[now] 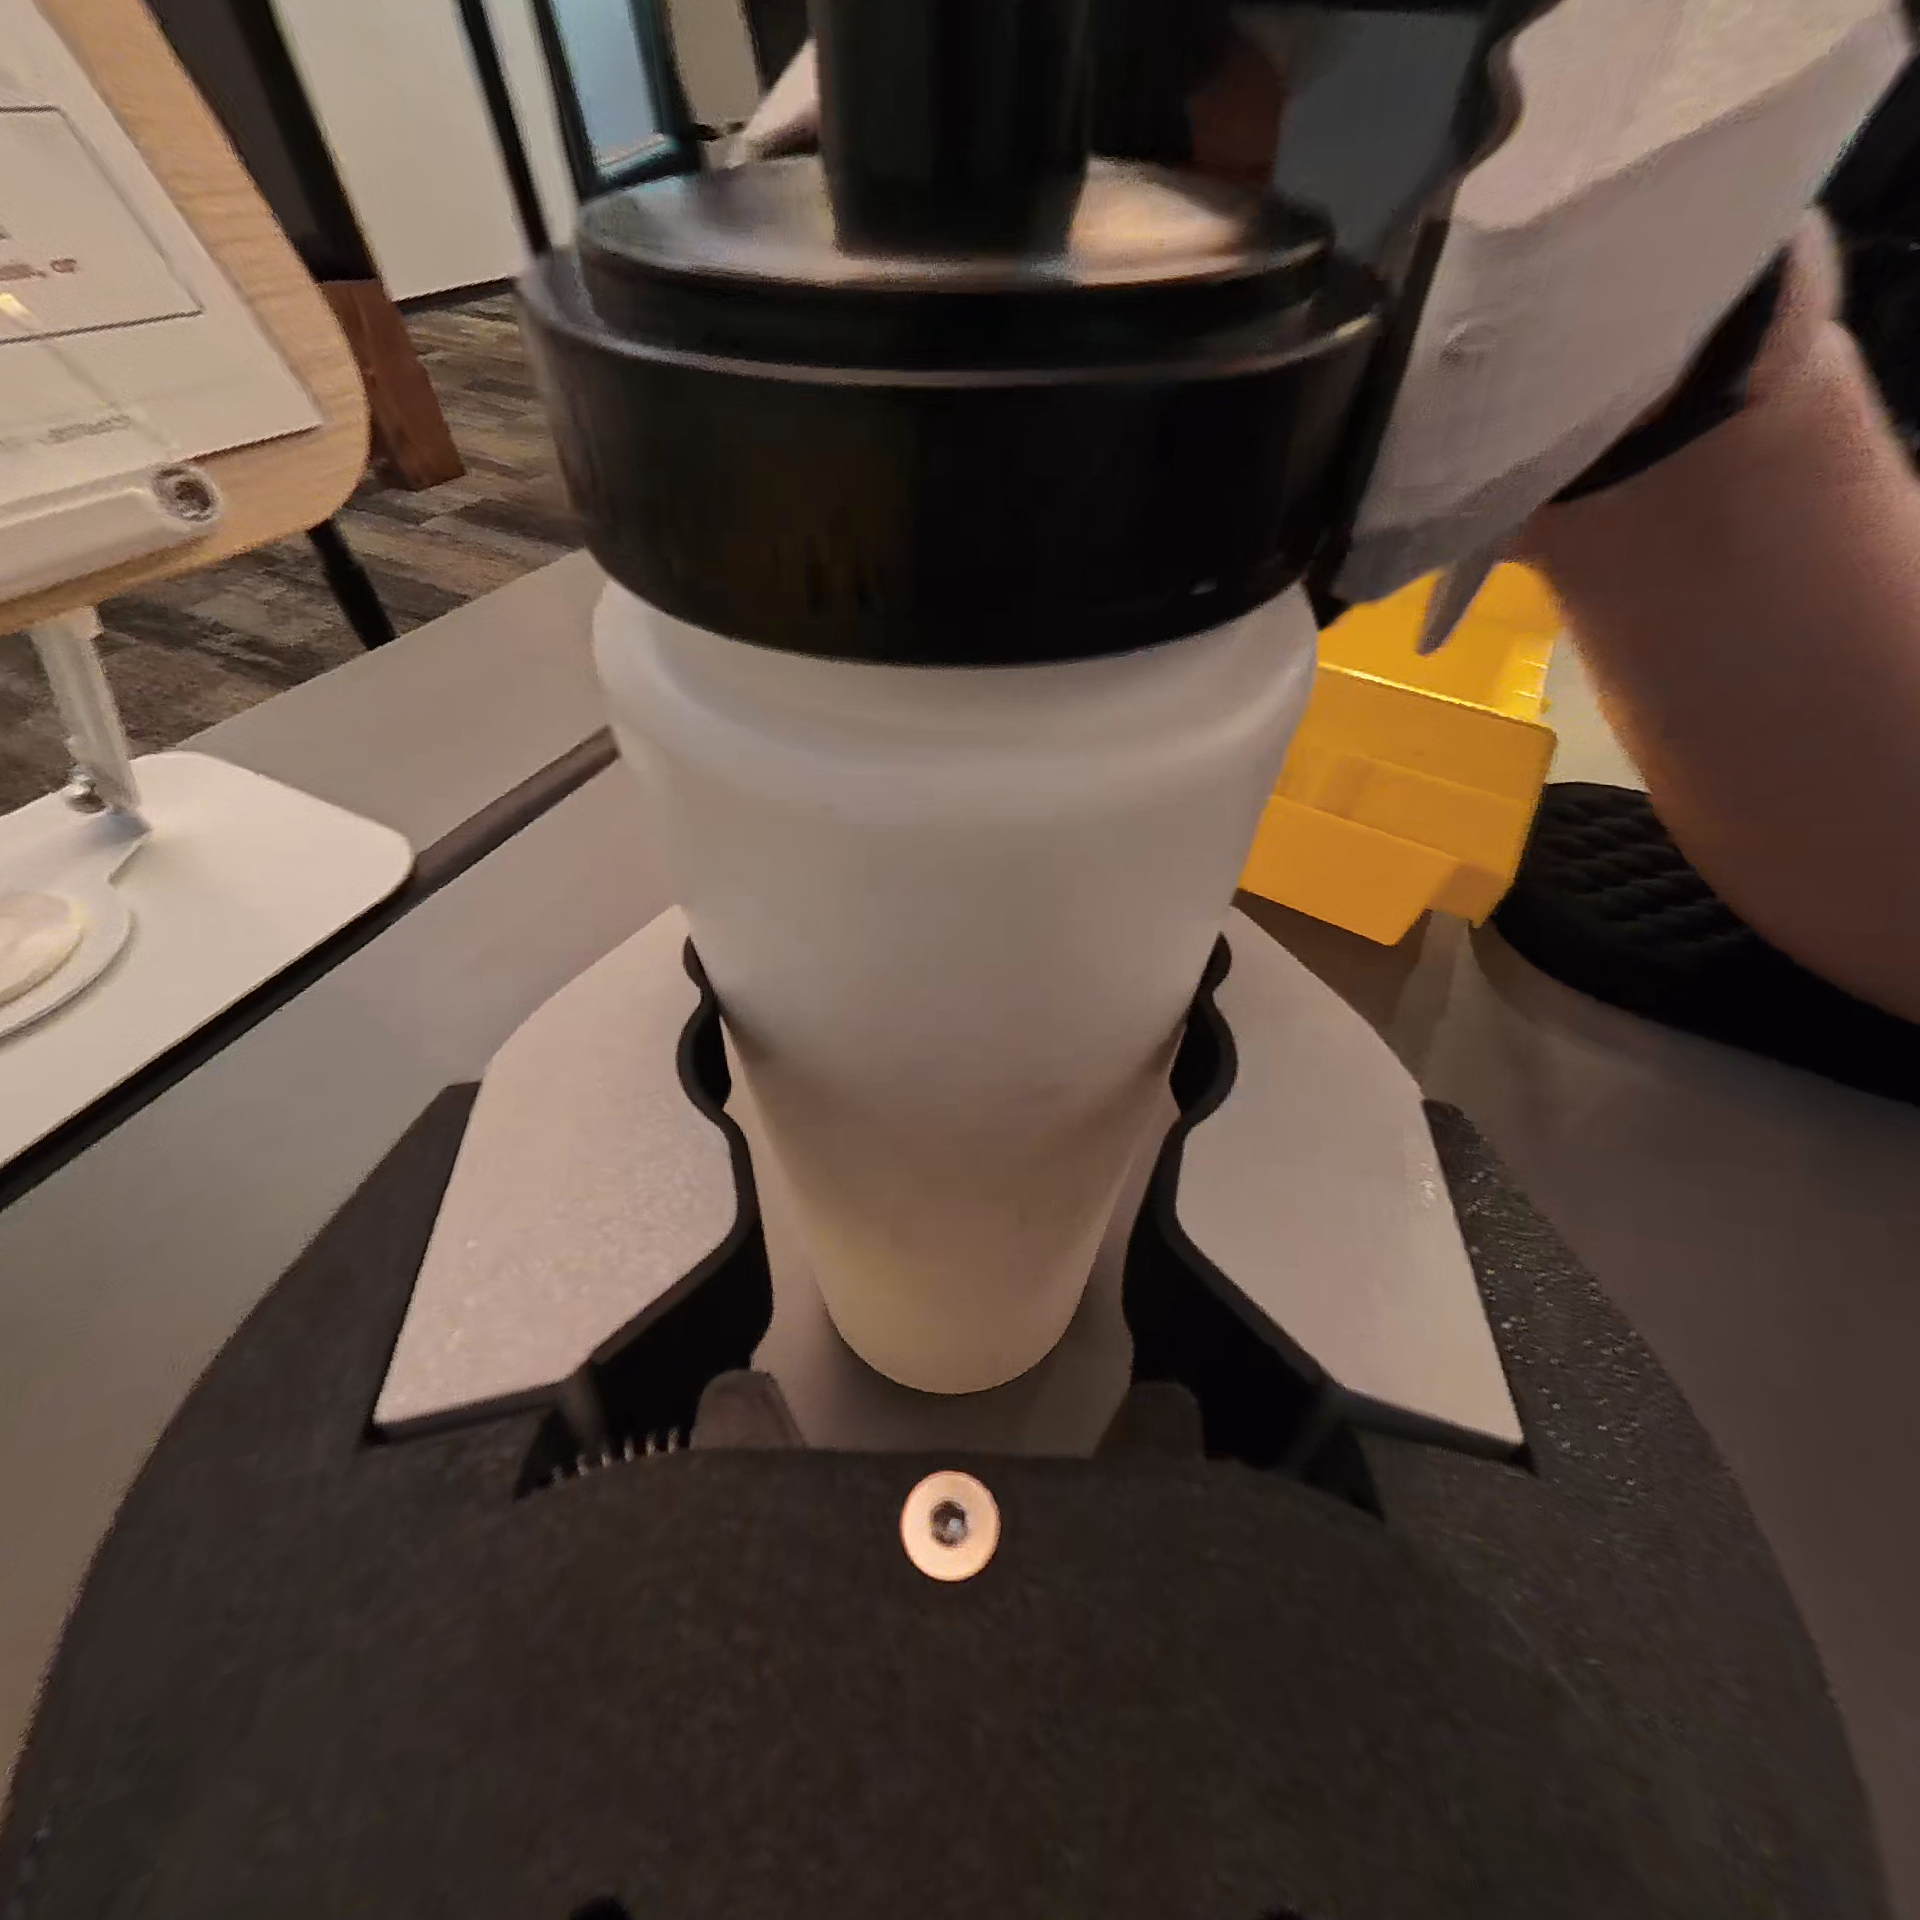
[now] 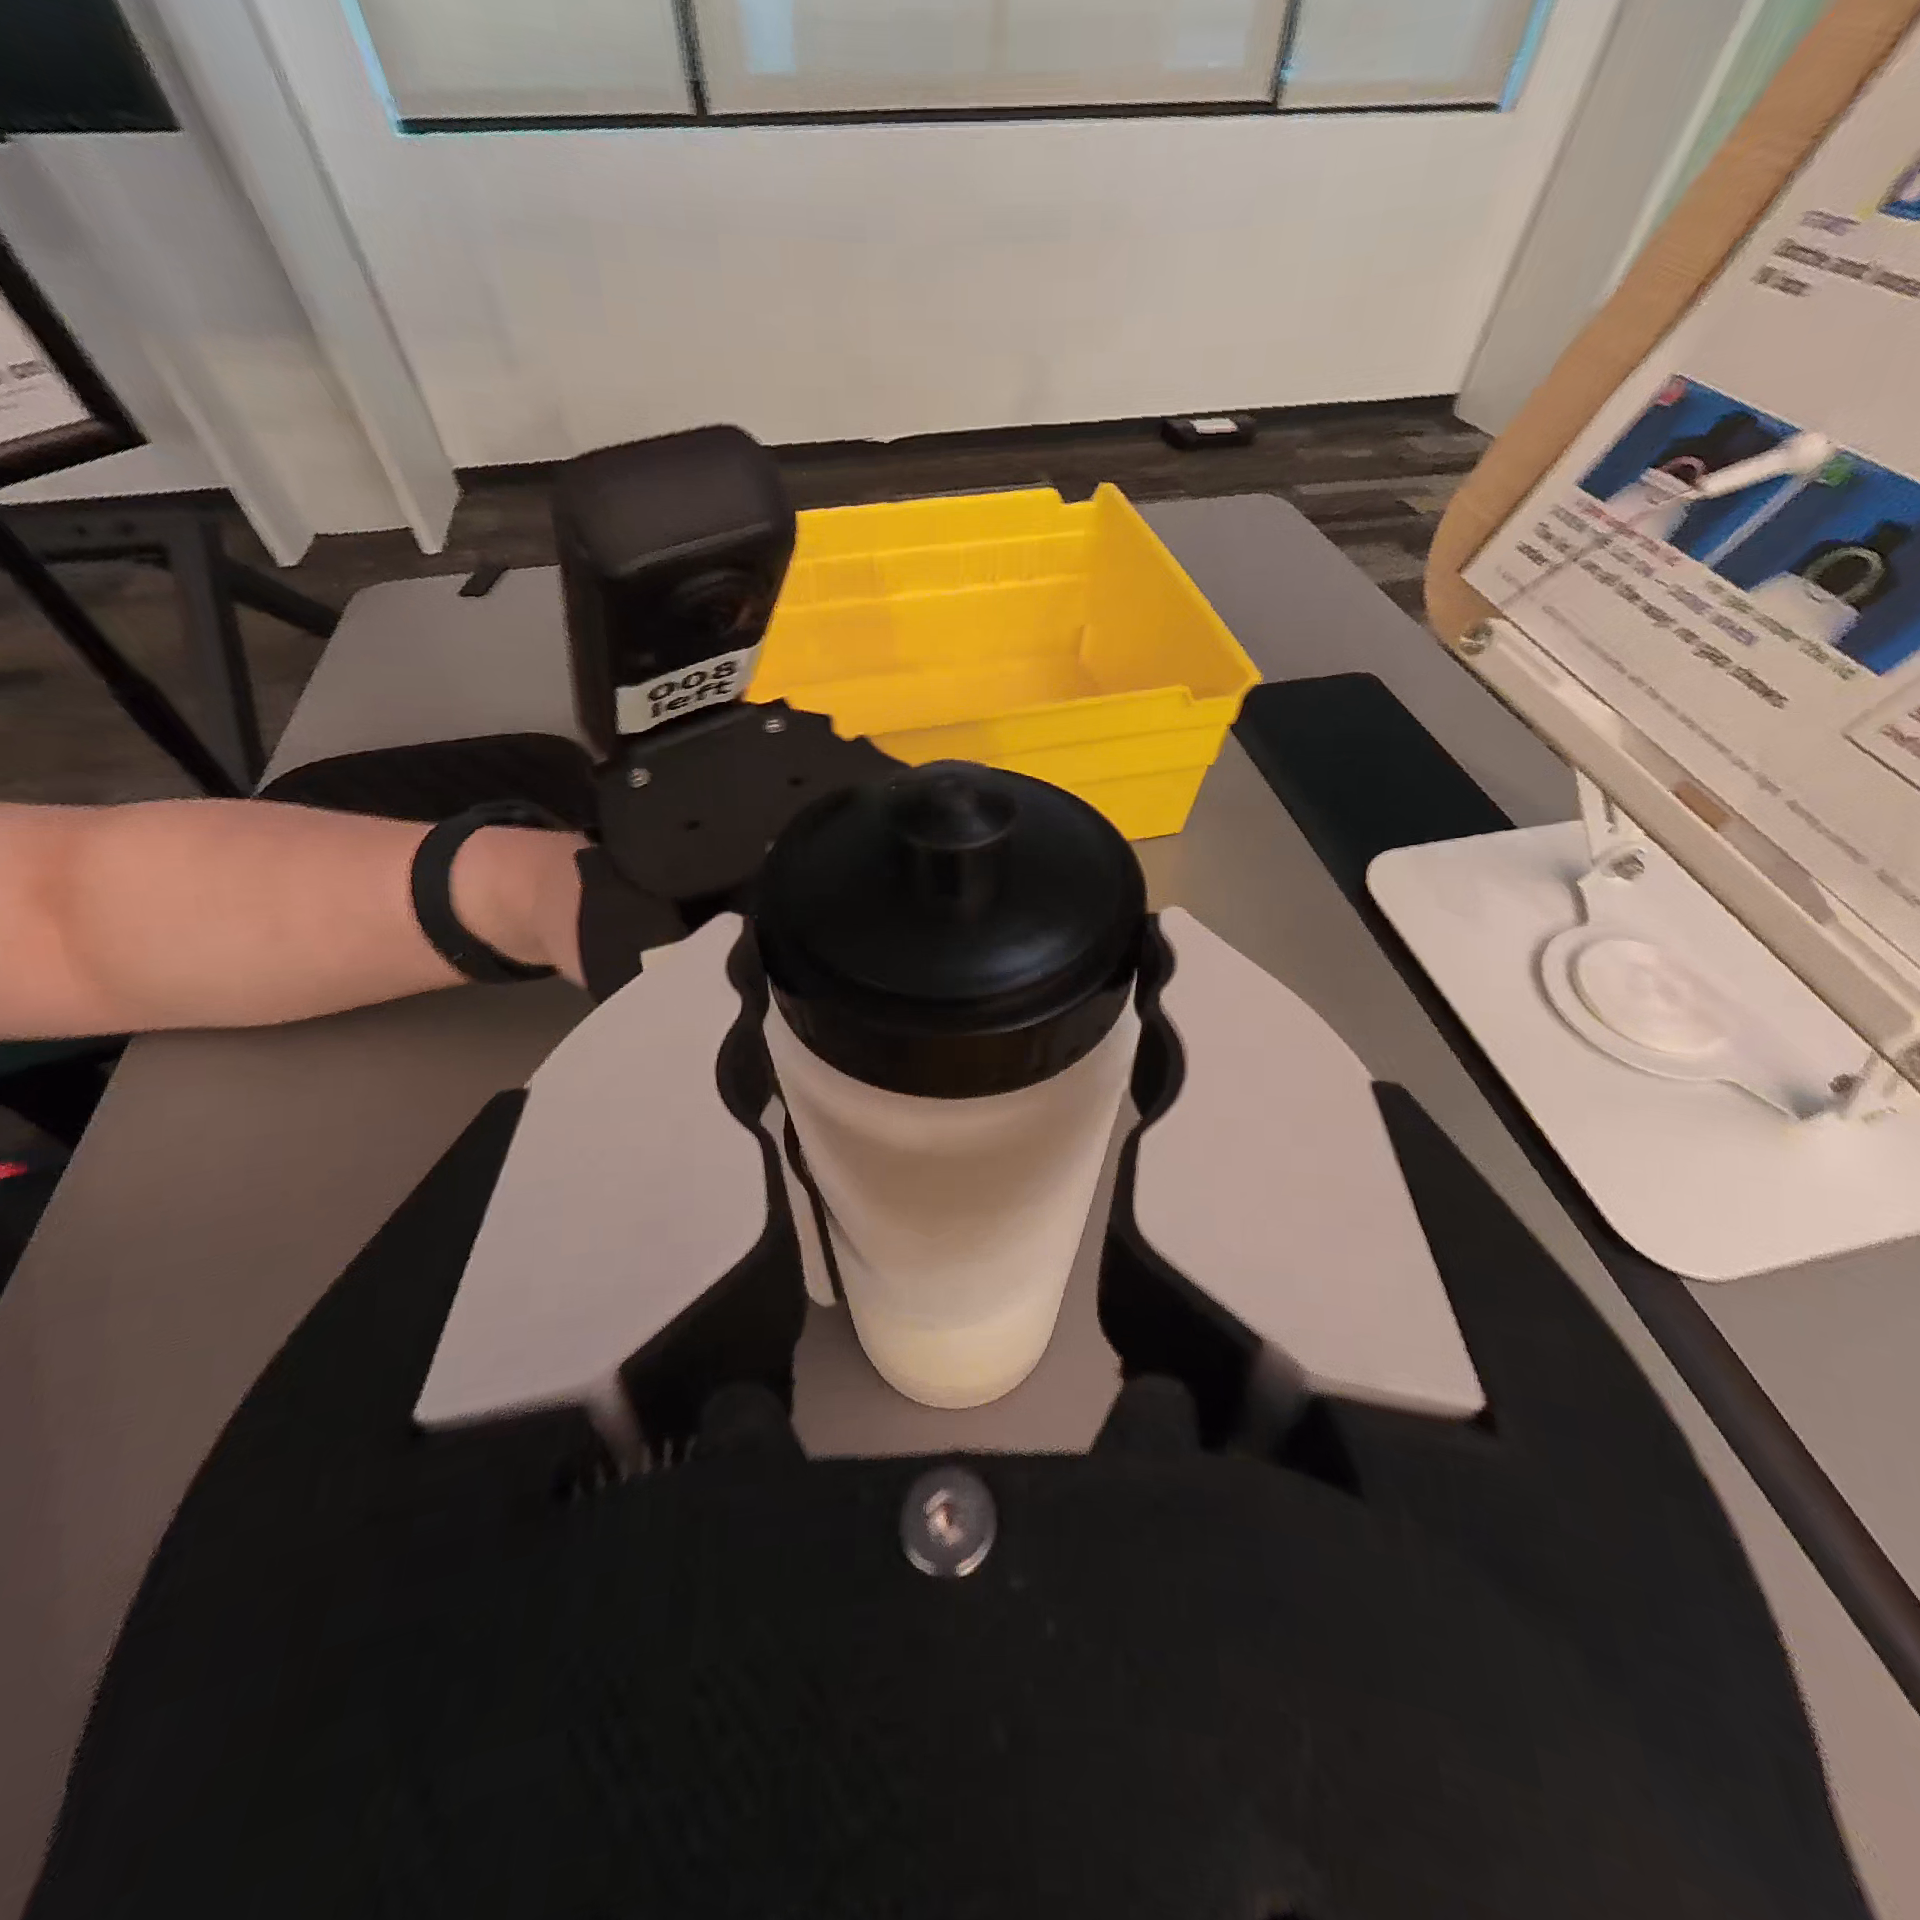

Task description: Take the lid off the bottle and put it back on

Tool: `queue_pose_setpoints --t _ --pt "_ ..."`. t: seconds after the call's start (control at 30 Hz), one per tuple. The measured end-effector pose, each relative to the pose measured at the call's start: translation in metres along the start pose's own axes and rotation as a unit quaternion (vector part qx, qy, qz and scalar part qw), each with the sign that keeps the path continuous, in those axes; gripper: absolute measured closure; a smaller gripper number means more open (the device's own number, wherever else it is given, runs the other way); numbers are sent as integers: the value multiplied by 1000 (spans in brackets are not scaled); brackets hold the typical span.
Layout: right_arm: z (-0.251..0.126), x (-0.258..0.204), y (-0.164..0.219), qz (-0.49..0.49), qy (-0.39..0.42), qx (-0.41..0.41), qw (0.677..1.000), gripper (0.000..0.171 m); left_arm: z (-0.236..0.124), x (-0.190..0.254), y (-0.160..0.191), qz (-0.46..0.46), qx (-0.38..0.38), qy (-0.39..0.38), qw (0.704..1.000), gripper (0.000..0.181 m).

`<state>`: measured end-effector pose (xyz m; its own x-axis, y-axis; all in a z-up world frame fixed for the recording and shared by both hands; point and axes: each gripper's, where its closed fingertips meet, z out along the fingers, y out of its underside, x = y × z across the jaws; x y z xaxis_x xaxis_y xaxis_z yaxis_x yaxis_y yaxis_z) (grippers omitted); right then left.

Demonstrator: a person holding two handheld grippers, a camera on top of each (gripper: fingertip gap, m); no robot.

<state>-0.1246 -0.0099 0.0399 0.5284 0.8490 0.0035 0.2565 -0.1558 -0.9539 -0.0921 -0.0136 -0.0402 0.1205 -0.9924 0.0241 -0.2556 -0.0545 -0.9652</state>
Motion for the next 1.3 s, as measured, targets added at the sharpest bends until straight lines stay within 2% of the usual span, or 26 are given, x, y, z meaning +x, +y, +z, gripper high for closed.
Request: queue_pose_setpoints --t 0.2,0.3,0.37,0.43,0.6,0.67,0.73,0.8,0.9,1.13,1.23,1.3 --pt "13 19 -2 50 137 4 989 102 -4 -30 1 -28 -11 -149 988 96" --pt "18 21 -4 56 197 18 979 101 -6 -34 2 -33 -11 -168 985 96" --pt "17 21 -2 32 191 -6 981 102 -6 -33 2 -32 -12 -151 988 96" --pt "11 18 -3 19 147 -18 989 95 -5 -30 2 -28 -14 -126 992 96" --pt "-18 21 -12 -14 60 37 997 92 -1 -11 1 -4 -12 -37 999 96" --pt "-18 9 -10 -10 -2 53 999 93 0 -2 1 4 -10 -6 1000 96" --pt "-10 -2 -1 -5 -44 34 998 95 2 6 1 11 -9 17 1000 96" --pt "-4 -4 2 -20 -42 22 999 101 1 6 1 10 -12 16 1000 96" --pt "1 1 0 -4 -12 16 1000 101 1 -4 1 -1 -17 -20 1000 96" --pt "18 20 -4 50 134 33 989 101 -7 -33 3 -34 -26 -144 989 96" --pt "21 22 -6 49 186 43 980 102 -9 -36 4 -35 -28 -147 988 96" --pt "21 19 -4 17 166 15 986 99 -9 -35 4 -33 -25 -129 991 96"
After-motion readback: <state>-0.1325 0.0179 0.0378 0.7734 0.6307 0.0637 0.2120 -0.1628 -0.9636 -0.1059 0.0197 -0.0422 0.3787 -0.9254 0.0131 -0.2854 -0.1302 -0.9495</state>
